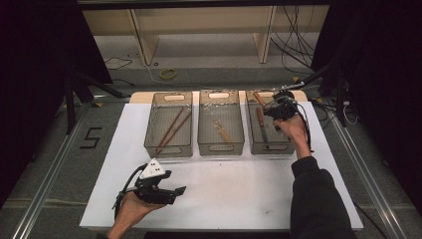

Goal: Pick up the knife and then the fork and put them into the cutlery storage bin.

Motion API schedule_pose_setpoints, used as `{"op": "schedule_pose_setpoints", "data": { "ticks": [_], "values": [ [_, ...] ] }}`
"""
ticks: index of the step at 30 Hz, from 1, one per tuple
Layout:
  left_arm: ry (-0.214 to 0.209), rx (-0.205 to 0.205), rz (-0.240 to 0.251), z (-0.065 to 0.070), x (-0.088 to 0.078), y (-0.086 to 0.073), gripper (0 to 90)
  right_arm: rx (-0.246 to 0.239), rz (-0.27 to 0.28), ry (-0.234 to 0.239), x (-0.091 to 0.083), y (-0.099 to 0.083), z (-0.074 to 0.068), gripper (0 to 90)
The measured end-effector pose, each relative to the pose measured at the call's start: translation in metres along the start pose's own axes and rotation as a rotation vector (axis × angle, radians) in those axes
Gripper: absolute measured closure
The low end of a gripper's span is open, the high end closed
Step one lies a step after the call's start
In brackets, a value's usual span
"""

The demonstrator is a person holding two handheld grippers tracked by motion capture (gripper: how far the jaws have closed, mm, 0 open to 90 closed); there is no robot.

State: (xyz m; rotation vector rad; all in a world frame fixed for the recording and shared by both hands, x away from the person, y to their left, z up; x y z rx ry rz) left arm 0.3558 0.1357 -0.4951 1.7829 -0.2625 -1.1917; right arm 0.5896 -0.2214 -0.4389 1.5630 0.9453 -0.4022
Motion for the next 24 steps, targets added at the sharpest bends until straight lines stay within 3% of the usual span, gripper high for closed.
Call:
{"op": "schedule_pose_setpoints", "data": {
  "ticks": [18, 19, 21, 24],
  "values": [
    [0.003, -0.004, 0.006, -0.001, -0.001, 0.001, 22.0, -0.002, -0.055, -0.029, 0.016, -0.009, 0.002, 76.6],
    [0.002, -0.005, 0.005, -0.001, -0.001, 0.001, 22.0, 0.000, -0.055, -0.032, 0.016, -0.009, 0.002, 75.5],
    [0.002, -0.006, 0.003, -0.001, 0.000, 0.000, 21.8, 0.009, -0.060, -0.024, 0.017, -0.008, 0.001, 61.7],
    [0.003, -0.005, 0.004, -0.001, -0.001, 0.000, 21.7, 0.012, -0.045, -0.012, 0.013, -0.006, -0.001, 59.7]
  ]
}}
Point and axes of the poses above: each handheld gripper's, and its own axes: x roughly forward along the jaws, y roughly out of its top, z roughly to its right, the point moved 6 cm from there along x, roughly forward along the jaws, and after that the axes turned 14 degrees about x, right-handed, at the moved point
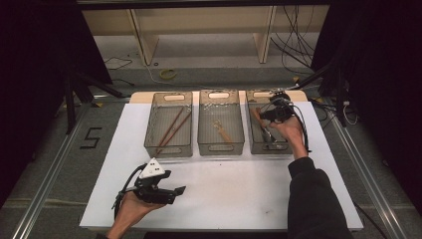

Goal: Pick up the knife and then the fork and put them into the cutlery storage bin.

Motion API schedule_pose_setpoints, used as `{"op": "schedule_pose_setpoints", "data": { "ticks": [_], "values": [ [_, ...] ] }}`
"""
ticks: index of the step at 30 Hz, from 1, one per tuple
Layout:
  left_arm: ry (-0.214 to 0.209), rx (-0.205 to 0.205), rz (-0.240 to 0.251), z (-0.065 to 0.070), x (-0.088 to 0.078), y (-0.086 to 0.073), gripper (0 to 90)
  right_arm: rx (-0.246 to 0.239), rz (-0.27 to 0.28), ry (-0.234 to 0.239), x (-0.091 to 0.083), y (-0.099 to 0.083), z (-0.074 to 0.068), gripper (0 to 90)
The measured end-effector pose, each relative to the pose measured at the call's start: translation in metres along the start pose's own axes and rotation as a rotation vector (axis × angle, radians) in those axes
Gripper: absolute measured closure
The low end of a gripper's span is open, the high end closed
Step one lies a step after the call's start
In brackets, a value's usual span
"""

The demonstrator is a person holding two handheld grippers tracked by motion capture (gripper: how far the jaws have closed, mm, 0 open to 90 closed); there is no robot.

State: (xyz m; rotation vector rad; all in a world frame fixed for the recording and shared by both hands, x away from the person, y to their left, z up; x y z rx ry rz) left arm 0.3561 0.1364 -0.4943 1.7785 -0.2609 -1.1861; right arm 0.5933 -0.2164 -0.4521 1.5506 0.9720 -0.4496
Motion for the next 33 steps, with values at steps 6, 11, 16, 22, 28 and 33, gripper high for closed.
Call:
{"op": "schedule_pose_setpoints", "data": {
  "ticks": [6, 11, 16, 22, 28, 33],
  "values": [
    [0.007, -0.005, 0.010, -0.002, -0.001, 0.000, 21.6, 0.002, 0.015, 0.029, -0.008, 0.000, -0.003, 48.6],
    [0.010, -0.012, 0.018, -0.003, -0.001, 0.000, 21.5, -0.010, 0.034, 0.076, -0.017, -0.005, -0.010, 42.7],
    [0.011, -0.012, 0.027, -0.004, -0.002, 0.000, 21.6, -0.031, 0.057, 0.136, -0.031, -0.014, -0.024, 37.5],
    [0.011, -0.020, 0.035, -0.005, -0.002, 0.000, 21.5, -0.073, 0.088, 0.198, -0.049, -0.030, -0.044, 33.9],
    [0.011, -0.021, 0.045, -0.006, -0.003, 0.000, 21.5, -0.104, 0.107, 0.255, -0.063, -0.051, -0.061, 31.9],
    [0.010, -0.029, 0.052, -0.006, -0.002, 0.001, 21.4, -0.121, 0.115, 0.283, -0.071, -0.067, -0.067, 30.9]
  ]
}}
Point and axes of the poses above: each handheld gripper's, and its own axes: x roughly forward along the jaws, y roughly out of its top, z roughly to its right, the point moved 6 cm from there along x, roughly forward along the jaws, and after that the axes turned 14 degrees about x, right-handed, at the moved point
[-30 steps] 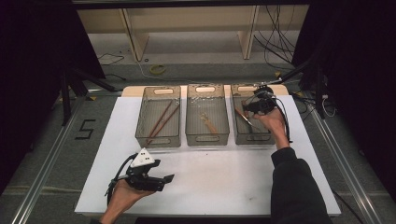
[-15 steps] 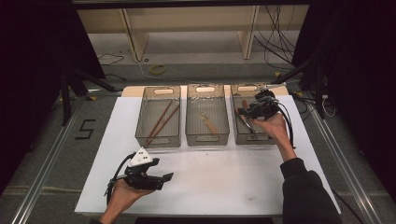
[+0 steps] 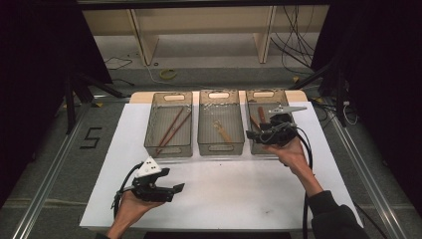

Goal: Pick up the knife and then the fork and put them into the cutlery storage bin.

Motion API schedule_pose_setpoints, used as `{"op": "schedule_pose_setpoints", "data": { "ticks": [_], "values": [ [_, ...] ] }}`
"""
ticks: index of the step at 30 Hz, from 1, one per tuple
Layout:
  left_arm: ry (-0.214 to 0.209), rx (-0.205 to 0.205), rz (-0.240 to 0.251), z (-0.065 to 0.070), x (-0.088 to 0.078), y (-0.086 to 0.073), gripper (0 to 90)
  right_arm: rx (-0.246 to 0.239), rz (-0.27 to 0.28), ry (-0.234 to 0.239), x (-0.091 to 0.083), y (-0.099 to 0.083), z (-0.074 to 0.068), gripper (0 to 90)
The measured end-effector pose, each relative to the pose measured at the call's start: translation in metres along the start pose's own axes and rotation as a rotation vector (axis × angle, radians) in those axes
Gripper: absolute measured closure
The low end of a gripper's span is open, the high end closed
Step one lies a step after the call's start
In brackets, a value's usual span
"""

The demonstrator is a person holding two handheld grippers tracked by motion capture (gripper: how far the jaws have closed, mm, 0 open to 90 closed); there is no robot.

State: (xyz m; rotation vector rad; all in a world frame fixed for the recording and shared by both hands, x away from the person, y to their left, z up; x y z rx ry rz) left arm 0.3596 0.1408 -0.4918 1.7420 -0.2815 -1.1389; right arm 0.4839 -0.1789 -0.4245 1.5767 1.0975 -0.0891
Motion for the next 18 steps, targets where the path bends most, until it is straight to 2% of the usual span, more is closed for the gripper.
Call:
{"op": "schedule_pose_setpoints", "data": {
  "ticks": [9, 18],
  "values": [
    [-0.001, -0.003, 0.006, -0.002, 0.000, 0.000, 21.4, -0.001, 0.024, 0.053, -0.008, -0.024, -0.011, 29.8],
    [-0.003, -0.010, 0.011, -0.003, 0.001, 0.000, 21.4, 0.006, 0.074, 0.133, -0.018, -0.045, -0.021, 28.7]
  ]
}}
Point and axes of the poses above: each handheld gripper's, and its own axes: x roughly forward along the jaws, y roughly out of its top, z roughly to its right, the point moved 6 cm from there along x, roughly forward along the jaws, and after that the axes turned 14 degrees about x, right-handed, at the moved point
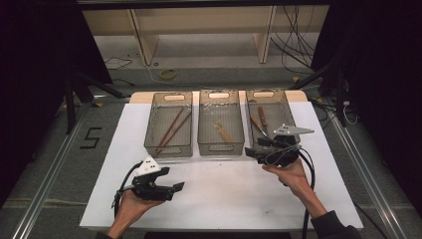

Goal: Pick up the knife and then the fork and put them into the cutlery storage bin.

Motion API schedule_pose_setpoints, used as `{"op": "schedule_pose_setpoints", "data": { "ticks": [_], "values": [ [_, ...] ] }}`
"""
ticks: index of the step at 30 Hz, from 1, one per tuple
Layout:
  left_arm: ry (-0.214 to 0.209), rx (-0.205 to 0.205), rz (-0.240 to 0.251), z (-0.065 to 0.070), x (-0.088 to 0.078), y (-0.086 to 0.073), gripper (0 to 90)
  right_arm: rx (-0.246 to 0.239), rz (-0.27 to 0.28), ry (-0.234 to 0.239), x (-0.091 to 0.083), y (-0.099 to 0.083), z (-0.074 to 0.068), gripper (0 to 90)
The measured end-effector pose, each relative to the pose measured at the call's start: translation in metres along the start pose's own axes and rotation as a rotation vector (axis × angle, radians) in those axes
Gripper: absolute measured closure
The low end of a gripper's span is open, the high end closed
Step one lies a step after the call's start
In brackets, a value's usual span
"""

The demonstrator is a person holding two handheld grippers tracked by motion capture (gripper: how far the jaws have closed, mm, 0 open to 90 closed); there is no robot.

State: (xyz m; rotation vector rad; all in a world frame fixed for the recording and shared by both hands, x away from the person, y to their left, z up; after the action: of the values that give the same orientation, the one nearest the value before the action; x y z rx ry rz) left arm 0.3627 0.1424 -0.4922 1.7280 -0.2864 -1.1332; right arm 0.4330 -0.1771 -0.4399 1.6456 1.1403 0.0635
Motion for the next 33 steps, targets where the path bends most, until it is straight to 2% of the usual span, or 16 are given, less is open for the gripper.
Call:
{"op": "schedule_pose_setpoints", "data": {
  "ticks": [4, 6, 19, 26, 33],
  "values": [
    [-0.001, -0.008, 0.004, 0.000, 0.000, 0.000, 21.3, -0.011, 0.024, 0.019, -0.007, -0.007, -0.005, 27.1],
    [-0.001, -0.008, 0.005, 0.001, -0.001, -0.001, 21.3, -0.010, 0.019, 0.030, -0.010, -0.013, -0.005, 26.6],
    [-0.013, -0.013, 0.033, 0.001, -0.004, -0.003, 21.1, -0.026, 0.021, 0.027, -0.027, -0.048, -0.008, 25.6],
    [-0.022, -0.024, 0.058, 0.003, -0.006, -0.003, 20.9, -0.023, 0.034, 0.019, -0.035, -0.062, -0.007, 24.7],
    [-0.028, -0.032, 0.060, 0.003, -0.006, -0.005, 20.3, -0.032, 0.027, 0.005, -0.039, -0.073, -0.008, 22.6]
  ]
}}
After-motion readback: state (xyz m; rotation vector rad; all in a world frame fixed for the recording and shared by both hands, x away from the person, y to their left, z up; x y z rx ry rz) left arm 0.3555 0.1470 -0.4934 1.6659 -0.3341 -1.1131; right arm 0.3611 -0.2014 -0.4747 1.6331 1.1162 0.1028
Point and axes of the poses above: each handheld gripper's, and its own axes: x roughly forward along the jaws, y roughly out of its top, z roughly to its right, the point moved 6 cm from there along x, roughly forward along the jaws, and after that the axes turned 14 degrees about x, right-handed, at the moved point
